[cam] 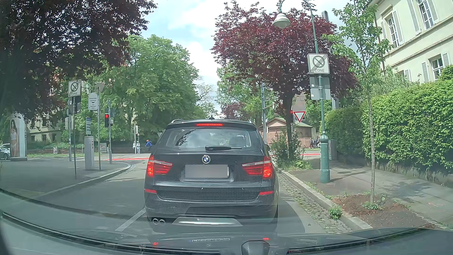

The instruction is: Follow the waypoints while adhering to traffic rules and regulations

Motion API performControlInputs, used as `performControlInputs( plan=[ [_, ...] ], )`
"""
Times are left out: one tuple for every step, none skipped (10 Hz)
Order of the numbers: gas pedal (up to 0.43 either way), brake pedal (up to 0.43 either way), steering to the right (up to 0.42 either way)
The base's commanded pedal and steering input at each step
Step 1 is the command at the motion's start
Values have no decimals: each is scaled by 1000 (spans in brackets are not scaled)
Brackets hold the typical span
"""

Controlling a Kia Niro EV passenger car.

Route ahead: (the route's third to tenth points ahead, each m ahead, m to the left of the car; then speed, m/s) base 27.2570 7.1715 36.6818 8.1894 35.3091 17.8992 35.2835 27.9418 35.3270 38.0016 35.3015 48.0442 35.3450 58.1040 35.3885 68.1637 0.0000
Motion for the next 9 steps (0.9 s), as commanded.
performControlInputs(
  plan=[
    [0, 274, -5],
    [0, 274, -9],
    [0, 274, -13],
    [0, 274, -18],
    [0, 274, -19],
    [0, 274, -19],
    [0, 274, -17],
    [0, 274, -14],
    [0, 274, -10]
  ],
)
